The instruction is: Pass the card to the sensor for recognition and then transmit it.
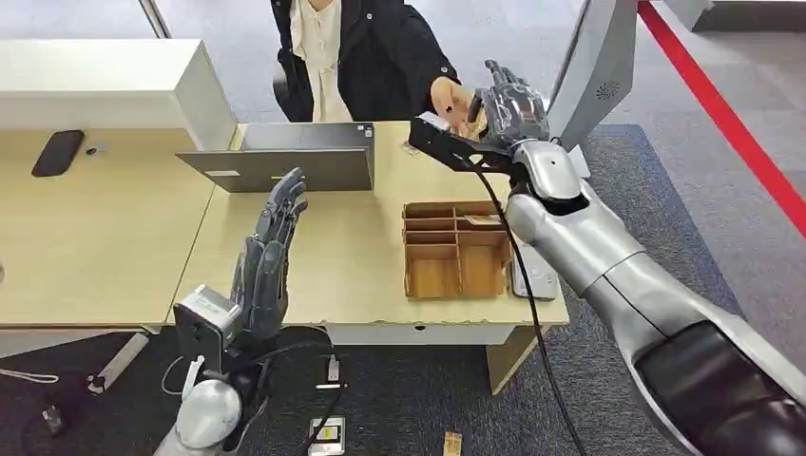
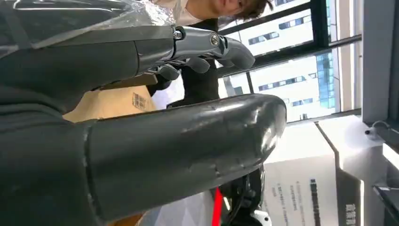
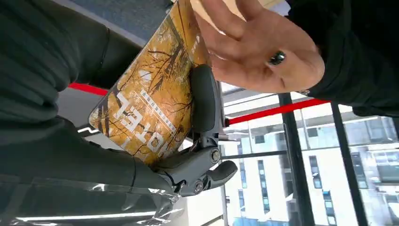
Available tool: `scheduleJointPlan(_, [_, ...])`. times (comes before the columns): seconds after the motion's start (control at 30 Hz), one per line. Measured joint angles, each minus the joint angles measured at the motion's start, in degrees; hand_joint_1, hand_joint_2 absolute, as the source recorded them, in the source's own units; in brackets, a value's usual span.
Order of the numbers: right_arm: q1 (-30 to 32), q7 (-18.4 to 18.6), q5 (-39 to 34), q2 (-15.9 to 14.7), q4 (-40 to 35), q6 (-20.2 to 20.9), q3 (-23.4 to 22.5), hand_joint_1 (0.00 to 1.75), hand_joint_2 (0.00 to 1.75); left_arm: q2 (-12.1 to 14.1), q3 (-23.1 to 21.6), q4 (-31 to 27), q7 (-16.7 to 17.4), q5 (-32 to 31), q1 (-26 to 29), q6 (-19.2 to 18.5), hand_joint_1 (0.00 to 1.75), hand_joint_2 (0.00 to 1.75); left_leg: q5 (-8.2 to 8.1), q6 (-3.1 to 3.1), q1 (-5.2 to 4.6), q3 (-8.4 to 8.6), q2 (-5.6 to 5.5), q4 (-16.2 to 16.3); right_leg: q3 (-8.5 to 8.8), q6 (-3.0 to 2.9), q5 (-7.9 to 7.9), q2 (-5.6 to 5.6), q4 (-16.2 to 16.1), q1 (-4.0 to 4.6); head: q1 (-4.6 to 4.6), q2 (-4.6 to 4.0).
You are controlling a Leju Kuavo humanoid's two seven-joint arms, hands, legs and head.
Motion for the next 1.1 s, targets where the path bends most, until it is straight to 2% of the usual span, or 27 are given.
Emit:
scheduleJointPlan(0.17, [-0.94,1.72,-1.35,0.59,4.41,-0.61,0.65,1.75,1.75,-0.11,-0.63,0.81,0.0,0.92,-0.7,-0.44,0.0,0.0,0.0,0.0,0.0,0.0,-0.01,0.0,-0.01,0.0,0.0,-0.01,0.0,0.0,0.0,0.0])
scheduleJointPlan(0.5, [-1.23,3.93,-2.73,-0.26,8.96,-1.03,0.98,1.75,1.75,-0.11,-1.25,1.84,0.0,1.7,-1.79,-1.71,0.0,0.0,0.0,0.0,0.0,0.0,0.0,0.02,-0.06,0.0,0.0,0.0,0.0,0.0,-0.02,0.0])
scheduleJointPlan(0.53, [-1.23,3.98,-2.73,-0.35,9.26,-1.05,1.01,0.65,1.75,-0.11,-1.27,1.9,0.0,1.73,-1.85,-1.75,0.0,0.0,0.0,0.0,0.0,0.0,0.01,0.02,-0.07,0.0,0.0,0.0,0.0,0.0,0.0,0.0])
scheduleJointPlan(0.57, [-1.22,4.09,-2.75,-0.55,9.55,-1.09,1.05,0.65,1.75,-0.11,-1.27,2.05,0.0,1.86,-1.96,-1.94,0.0,0.0,0.0,0.0,0.0,-0.01,0.01,0.02,-0.06,0.0,0.0,0.0,0.0,0.0,0.0,0.0])
scheduleJointPlan(0.6, [-1.2,4.11,-2.84,-0.64,9.83,-1.2,1.09,0.0,1.75,-0.11,-1.27,2.21,0.0,1.94,-2.01,-2.05,0.0,0.0,0.0,0.0,0.0,-0.01,0.01,0.02,-0.06,0.0,0.0,0.0,0.0,0.0,0.0,0.0])
scheduleJointPlan(0.83, [-0.58,3.81,-4.04,-1.55,10.75,-5.07,1.07,0.0,1.75,-0.11,-1.31,2.38,0.0,2.25,-2.21,-1.92,0.0,0.0,0.0,0.0,-0.02,-0.01,0.02,0.02,-0.07,0.01,0.02,0.02,0.0,-0.01,0.0,0.0])
scheduleJointPlan(1.1, [-0.2,-0.88,-8.18,-1.62,10.77,-9.38,0.68,0.0,1.75,-0.11,-1.42,2.69,-0.68,2.56,-2.33,-0.96,0.0,0.0,0.0,0.0,0.01,-0.01,0.03,0.02,-0.07,0.01,0.03,0.03,0.0,0.0,-0.02,0.0])
